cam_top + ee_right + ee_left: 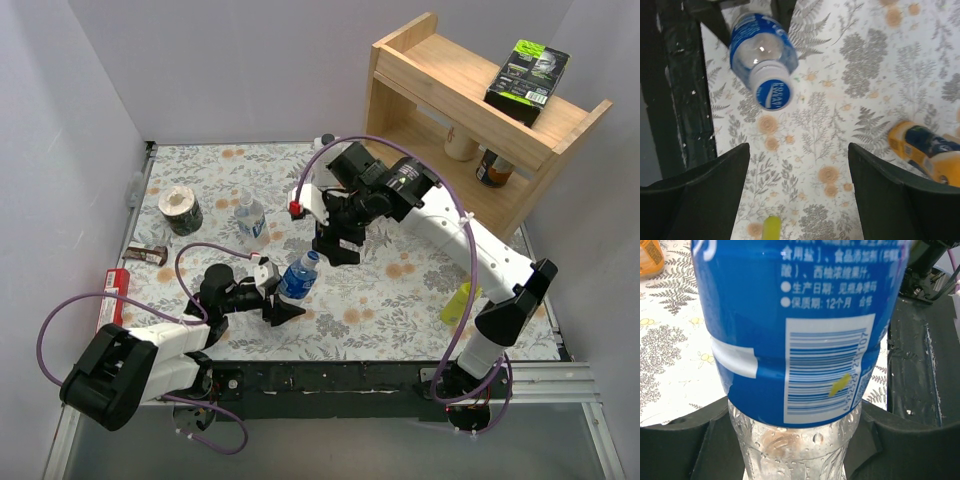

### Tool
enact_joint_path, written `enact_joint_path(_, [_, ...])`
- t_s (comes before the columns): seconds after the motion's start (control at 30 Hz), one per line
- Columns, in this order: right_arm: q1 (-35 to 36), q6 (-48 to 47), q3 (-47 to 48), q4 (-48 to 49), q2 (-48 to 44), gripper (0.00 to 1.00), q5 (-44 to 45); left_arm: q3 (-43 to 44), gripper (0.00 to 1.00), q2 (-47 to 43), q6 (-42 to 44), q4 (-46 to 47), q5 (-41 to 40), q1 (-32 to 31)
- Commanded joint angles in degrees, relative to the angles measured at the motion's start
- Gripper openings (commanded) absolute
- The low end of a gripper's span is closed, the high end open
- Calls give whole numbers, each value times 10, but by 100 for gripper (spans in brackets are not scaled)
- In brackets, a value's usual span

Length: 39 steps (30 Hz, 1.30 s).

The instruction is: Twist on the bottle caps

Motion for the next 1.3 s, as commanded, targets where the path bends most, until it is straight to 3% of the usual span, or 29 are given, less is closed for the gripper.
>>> enact_joint_path(0.0, [-16, 2, 30, 55, 11, 85, -43, 26, 0, -20, -6, -21, 16, 3])
enact_joint_path(0.2, [-15, -35, 23, 73, 9, 95, -137, 38, 0, -27, -9, -53, 23, 3])
enact_joint_path(0.4, [6, -44, -36, 129, -20, 97, -132, 46, 0, -27, -32, -52, 25, 3])
enact_joint_path(0.57, [22, -44, -51, 120, -23, 97, -141, 41, 0, -31, -55, -41, 18, 3])
enact_joint_path(1.03, [35, -20, -95, 124, -50, 97, -33, 28, 0, -35, -95, -3, -8, 13])
enact_joint_path(1.27, [35, -19, -92, 93, -57, 97, -24, 25, 0, -33, -102, 4, -16, 20])
